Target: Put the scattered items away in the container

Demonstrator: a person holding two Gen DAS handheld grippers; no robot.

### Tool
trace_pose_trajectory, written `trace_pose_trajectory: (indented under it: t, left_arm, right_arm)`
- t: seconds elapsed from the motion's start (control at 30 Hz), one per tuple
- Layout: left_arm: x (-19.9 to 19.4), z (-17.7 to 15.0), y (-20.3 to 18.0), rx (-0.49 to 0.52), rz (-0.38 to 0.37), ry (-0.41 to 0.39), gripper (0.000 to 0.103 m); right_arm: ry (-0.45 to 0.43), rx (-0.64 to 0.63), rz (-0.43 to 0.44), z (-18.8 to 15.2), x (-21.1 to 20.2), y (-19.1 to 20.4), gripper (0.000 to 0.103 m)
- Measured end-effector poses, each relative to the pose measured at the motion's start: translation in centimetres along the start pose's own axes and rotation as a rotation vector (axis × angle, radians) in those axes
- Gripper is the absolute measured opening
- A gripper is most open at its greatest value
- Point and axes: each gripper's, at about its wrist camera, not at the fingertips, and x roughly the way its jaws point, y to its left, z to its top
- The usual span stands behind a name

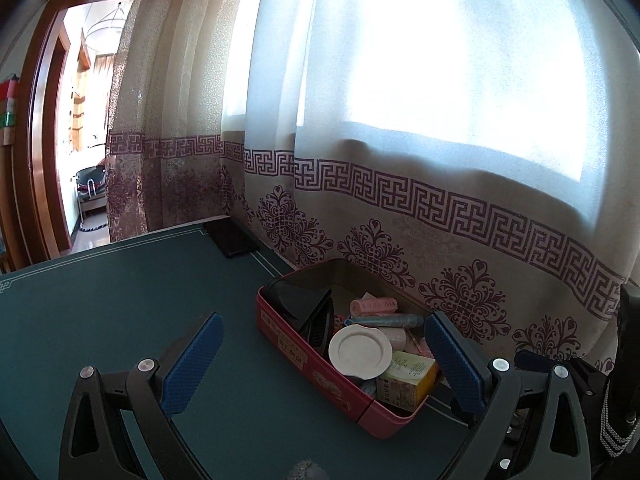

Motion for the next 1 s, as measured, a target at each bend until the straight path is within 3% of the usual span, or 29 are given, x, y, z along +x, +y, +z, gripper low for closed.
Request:
trace_pose_trajectory:
  t: [1.0]
  left_arm:
    - [3.8,-1.8,-0.8,0.012,-0.012,0.141,0.102]
  right_arm:
    - [0.05,0.041,-0.019,-0.8,1.9,-1.7,0.103]
